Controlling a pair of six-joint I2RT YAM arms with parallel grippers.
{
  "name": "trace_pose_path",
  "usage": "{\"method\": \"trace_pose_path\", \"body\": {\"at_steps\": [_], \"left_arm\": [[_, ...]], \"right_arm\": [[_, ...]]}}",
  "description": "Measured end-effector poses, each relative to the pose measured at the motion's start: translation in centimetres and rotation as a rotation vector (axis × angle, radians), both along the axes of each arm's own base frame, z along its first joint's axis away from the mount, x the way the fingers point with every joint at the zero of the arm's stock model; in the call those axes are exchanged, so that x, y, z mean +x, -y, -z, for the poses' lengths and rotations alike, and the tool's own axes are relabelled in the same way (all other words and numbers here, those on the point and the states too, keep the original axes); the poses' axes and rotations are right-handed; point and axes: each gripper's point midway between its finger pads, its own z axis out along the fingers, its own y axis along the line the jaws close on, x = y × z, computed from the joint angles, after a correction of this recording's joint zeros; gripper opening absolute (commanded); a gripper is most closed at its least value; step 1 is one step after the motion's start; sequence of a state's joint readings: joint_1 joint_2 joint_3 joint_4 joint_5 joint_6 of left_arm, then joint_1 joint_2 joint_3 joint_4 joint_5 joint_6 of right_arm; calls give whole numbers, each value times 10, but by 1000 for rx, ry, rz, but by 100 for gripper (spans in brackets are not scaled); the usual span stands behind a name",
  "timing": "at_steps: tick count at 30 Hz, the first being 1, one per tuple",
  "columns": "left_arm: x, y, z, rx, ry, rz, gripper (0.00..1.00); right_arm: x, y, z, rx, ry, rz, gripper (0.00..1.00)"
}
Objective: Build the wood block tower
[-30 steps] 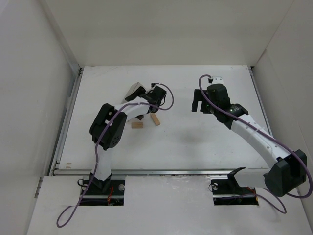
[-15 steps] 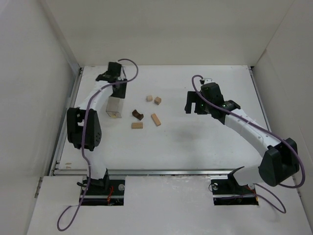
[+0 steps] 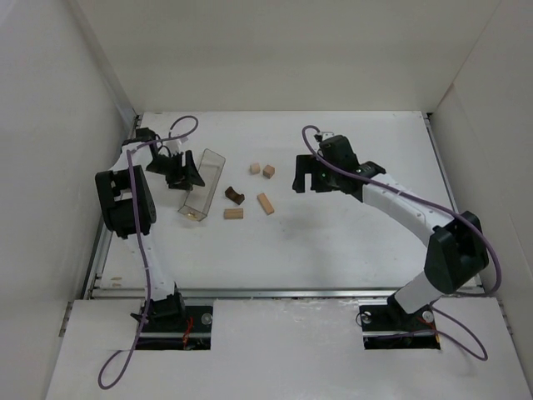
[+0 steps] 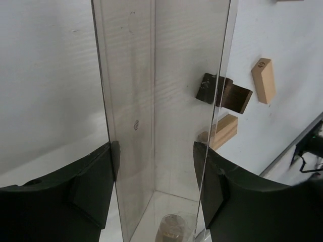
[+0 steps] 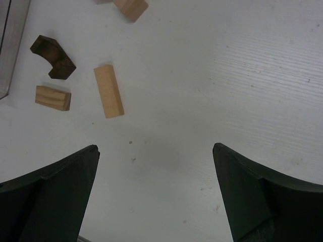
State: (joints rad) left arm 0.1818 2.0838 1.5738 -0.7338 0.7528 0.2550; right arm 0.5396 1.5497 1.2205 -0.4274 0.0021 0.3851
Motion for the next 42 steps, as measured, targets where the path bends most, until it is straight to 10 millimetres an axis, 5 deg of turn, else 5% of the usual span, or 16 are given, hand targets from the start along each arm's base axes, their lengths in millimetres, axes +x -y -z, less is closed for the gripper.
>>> {"method": "trace_pose_path", "body": {"at_steps": [6, 10, 21, 32, 36, 42], "left_arm": [[5, -23, 10, 31, 1, -44, 36], [2, -29, 23, 80, -21, -66, 45], [10, -49, 25, 211, 6, -135, 49], [32, -76, -40, 396, 228, -175, 53], [37, -61, -55, 432, 285, -135, 53], [38, -37, -73, 445, 348, -78, 53]], "right_arm": [[12, -26, 11, -18, -24, -37, 100], [23, -45, 27, -67, -51, -66, 100], [20, -103, 75, -269, -83, -223, 95], [28, -116, 109, -345, -110, -247, 75], [30, -116, 127, -369, -135, -252, 62], [28, -118, 126, -360, -144, -267, 37]]}}
